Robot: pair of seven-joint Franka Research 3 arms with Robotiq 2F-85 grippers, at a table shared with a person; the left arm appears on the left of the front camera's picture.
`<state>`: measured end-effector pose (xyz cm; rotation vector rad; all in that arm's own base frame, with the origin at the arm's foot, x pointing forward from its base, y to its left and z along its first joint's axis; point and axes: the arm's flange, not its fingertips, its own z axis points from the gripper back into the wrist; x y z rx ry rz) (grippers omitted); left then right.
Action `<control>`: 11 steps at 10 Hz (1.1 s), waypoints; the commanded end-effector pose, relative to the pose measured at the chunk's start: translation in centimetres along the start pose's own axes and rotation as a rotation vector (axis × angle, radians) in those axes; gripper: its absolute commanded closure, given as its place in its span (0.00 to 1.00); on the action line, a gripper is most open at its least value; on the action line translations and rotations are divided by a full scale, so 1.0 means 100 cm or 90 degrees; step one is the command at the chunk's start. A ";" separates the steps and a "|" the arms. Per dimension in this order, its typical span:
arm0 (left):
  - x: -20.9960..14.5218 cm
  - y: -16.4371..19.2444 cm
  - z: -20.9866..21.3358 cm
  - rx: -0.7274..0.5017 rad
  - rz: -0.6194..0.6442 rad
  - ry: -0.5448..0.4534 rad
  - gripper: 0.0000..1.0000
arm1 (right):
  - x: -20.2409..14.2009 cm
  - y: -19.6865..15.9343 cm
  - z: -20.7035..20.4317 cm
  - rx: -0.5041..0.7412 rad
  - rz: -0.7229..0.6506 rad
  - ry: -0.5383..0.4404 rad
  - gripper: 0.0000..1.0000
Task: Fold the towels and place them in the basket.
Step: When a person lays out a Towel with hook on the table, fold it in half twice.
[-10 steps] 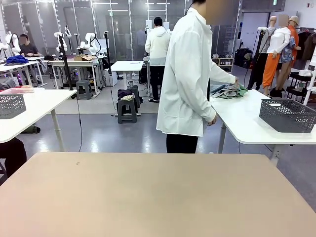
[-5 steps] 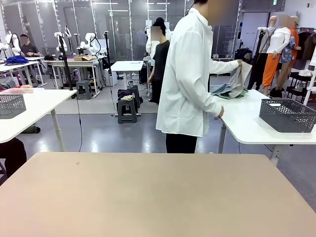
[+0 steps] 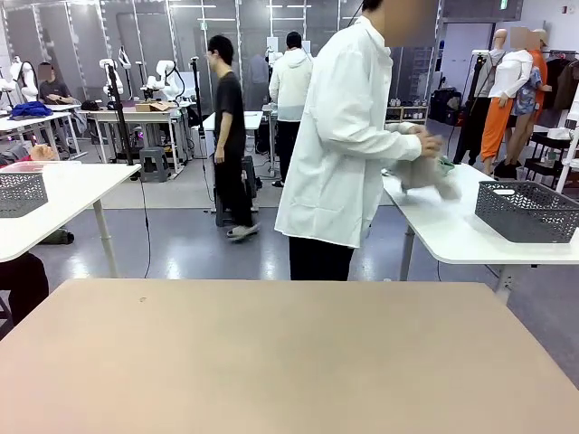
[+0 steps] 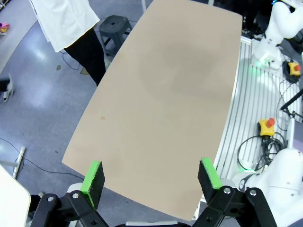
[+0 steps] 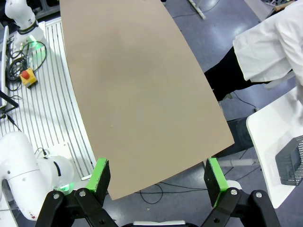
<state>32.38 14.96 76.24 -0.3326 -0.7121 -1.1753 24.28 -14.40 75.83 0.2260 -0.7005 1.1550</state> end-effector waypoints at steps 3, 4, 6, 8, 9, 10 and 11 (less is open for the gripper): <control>0.001 0.000 0.000 0.002 -0.001 -0.005 0.00 | -0.001 0.001 0.001 0.000 -0.002 -0.006 0.00; 0.001 0.000 0.000 0.002 -0.001 -0.005 0.00 | -0.001 0.001 0.001 0.000 -0.002 -0.006 0.00; 0.001 0.000 0.000 0.002 -0.001 -0.005 0.00 | -0.001 0.001 0.001 0.000 -0.002 -0.006 0.00; 0.001 0.000 0.000 0.002 -0.001 -0.005 0.00 | -0.001 0.001 0.001 0.000 -0.002 -0.006 0.00; 0.001 0.000 0.000 0.002 -0.001 -0.005 0.00 | -0.001 0.001 0.001 0.000 -0.002 -0.006 0.00; 0.001 0.000 0.000 0.002 -0.001 -0.005 0.00 | 0.000 0.000 0.000 0.000 0.000 0.000 0.00; 0.001 0.000 0.000 0.002 -0.001 -0.005 0.00 | 0.004 -0.001 0.002 0.004 0.001 -0.006 0.00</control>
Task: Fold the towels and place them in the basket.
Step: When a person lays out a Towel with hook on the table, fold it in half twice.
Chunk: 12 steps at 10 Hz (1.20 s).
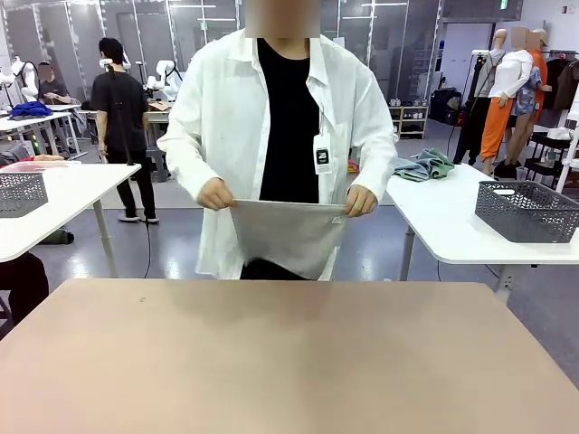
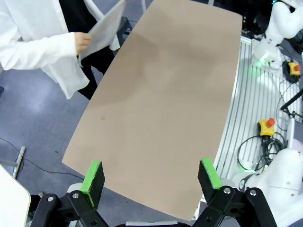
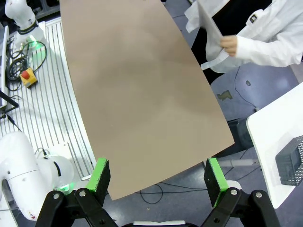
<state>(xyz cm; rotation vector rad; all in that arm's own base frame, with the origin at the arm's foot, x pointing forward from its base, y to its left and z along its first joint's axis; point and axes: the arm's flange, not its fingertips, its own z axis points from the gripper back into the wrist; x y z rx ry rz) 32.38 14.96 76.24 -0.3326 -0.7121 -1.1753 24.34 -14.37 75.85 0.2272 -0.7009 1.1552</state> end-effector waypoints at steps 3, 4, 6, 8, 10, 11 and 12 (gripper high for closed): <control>0.001 0.000 0.000 0.002 -0.001 -0.005 0.00 | 0.010 0.001 0.006 0.014 0.005 -0.026 0.00; 0.001 0.000 0.000 0.002 -0.001 -0.005 0.00 | 0.012 0.003 0.009 0.014 0.008 -0.031 0.00; 0.001 0.000 0.000 0.002 -0.001 -0.005 0.00 | 0.014 0.004 0.012 0.009 0.012 -0.030 0.00; 0.001 0.000 0.000 0.002 -0.001 -0.005 0.00 | 0.009 0.002 0.008 0.003 0.008 -0.023 0.00; 0.001 0.000 0.000 0.002 -0.001 -0.005 0.00 | 0.009 0.002 0.008 0.003 0.008 -0.023 0.00; 0.001 0.000 0.000 0.002 -0.001 -0.005 0.00 | 0.009 0.002 0.008 0.003 0.008 -0.023 0.00; 0.001 0.000 0.000 0.002 -0.001 -0.005 0.00 | 0.009 0.002 0.008 0.003 0.008 -0.023 0.00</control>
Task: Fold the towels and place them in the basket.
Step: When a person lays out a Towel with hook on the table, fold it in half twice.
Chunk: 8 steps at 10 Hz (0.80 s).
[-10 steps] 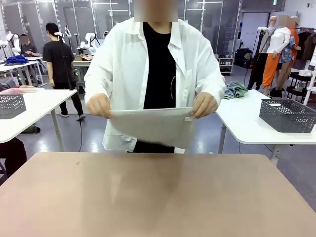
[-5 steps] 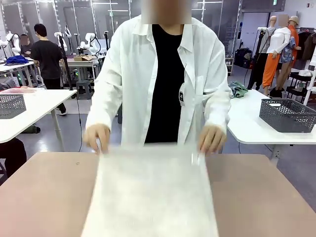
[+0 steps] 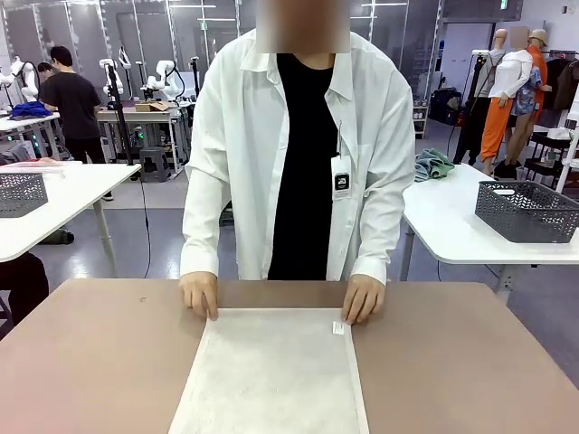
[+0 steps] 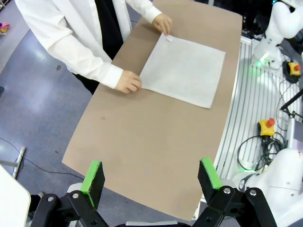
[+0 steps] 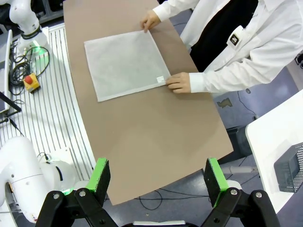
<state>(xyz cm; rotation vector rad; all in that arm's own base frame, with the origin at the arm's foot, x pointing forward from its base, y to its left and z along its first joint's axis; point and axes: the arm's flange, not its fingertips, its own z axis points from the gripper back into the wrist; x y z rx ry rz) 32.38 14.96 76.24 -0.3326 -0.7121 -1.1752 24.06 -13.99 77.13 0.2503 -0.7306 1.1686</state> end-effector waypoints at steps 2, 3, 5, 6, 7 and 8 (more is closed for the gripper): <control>0.002 0.000 0.000 0.002 -0.001 -0.005 0.00 | -0.001 0.001 -0.001 -0.001 0.000 -0.001 0.00; 0.002 0.000 0.000 0.002 -0.001 -0.005 0.00 | -0.001 0.001 -0.001 -0.001 0.000 -0.001 0.00; 0.002 0.000 0.000 0.002 -0.001 -0.005 0.00 | -0.001 0.001 -0.001 -0.001 0.000 -0.001 0.00; 0.002 0.000 0.000 0.002 -0.001 -0.005 0.00 | -0.001 0.001 -0.001 -0.001 0.000 -0.001 0.00; 0.002 0.000 0.000 0.002 -0.001 -0.005 0.00 | -0.001 0.001 -0.001 -0.001 0.000 -0.001 0.00; 0.002 0.000 0.000 0.002 -0.001 -0.005 0.00 | -0.001 0.001 -0.001 -0.001 0.000 -0.001 0.00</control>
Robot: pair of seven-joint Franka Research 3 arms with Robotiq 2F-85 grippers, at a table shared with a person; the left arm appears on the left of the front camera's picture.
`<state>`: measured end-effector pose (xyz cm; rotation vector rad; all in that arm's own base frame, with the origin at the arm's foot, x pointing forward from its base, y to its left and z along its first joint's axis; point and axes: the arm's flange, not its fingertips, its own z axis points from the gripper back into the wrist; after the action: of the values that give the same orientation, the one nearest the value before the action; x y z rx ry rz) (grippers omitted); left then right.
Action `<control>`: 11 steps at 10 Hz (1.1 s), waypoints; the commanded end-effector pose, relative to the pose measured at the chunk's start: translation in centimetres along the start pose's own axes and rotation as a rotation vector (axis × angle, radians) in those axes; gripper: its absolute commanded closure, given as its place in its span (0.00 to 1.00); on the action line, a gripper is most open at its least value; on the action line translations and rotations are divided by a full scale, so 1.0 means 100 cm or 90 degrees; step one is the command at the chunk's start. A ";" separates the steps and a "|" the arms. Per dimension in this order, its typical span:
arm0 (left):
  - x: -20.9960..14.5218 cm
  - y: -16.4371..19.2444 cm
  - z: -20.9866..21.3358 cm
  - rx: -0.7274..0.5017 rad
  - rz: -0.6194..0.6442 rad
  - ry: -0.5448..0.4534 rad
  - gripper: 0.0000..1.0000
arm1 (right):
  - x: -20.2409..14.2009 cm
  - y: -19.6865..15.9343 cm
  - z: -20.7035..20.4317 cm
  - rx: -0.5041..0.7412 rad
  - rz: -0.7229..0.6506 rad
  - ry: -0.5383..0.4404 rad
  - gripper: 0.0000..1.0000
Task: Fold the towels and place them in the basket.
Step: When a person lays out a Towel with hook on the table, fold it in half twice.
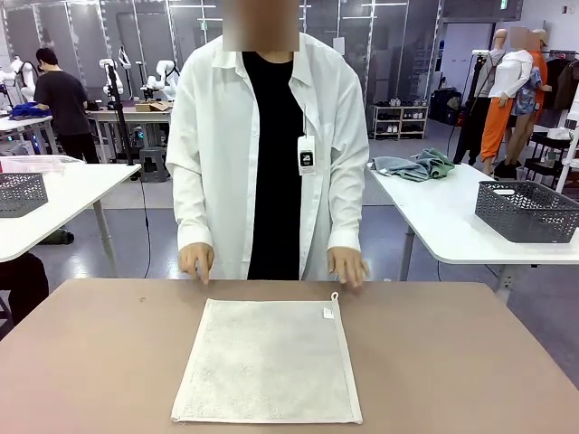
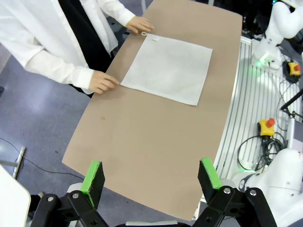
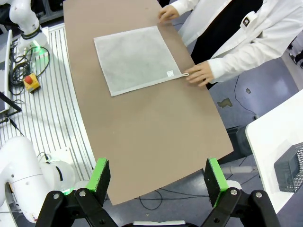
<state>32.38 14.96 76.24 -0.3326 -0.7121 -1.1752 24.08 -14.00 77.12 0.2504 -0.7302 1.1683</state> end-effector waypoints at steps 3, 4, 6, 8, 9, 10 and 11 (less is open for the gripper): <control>0.002 0.000 0.000 0.002 -0.001 -0.005 0.00 | -0.001 0.001 -0.001 -0.001 0.000 -0.001 0.00; 0.000 0.000 0.000 0.000 0.000 0.000 0.00 | 0.000 0.000 0.000 0.000 0.000 0.000 0.00; 0.035 -0.022 -0.028 0.009 -0.076 0.085 0.00 | 0.030 0.009 -0.034 0.040 0.050 0.047 0.00; 0.064 -0.044 -0.083 -0.024 -0.129 0.159 0.00 | 0.067 0.024 -0.095 0.096 0.095 0.102 0.00; 0.074 -0.058 -0.117 -0.047 -0.151 0.191 0.00 | 0.079 0.035 -0.128 0.116 0.104 0.131 0.00; 0.078 -0.070 -0.154 -0.063 -0.168 0.231 0.00 | 0.089 0.049 -0.169 0.125 0.113 0.169 0.00; 0.075 -0.080 -0.192 -0.078 -0.177 0.273 0.00 | 0.090 0.061 -0.213 0.121 0.125 0.201 0.00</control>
<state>33.10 -3.81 68.95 -0.1253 -0.3558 -1.5091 28.52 4.99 68.28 0.2129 -0.4008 1.4486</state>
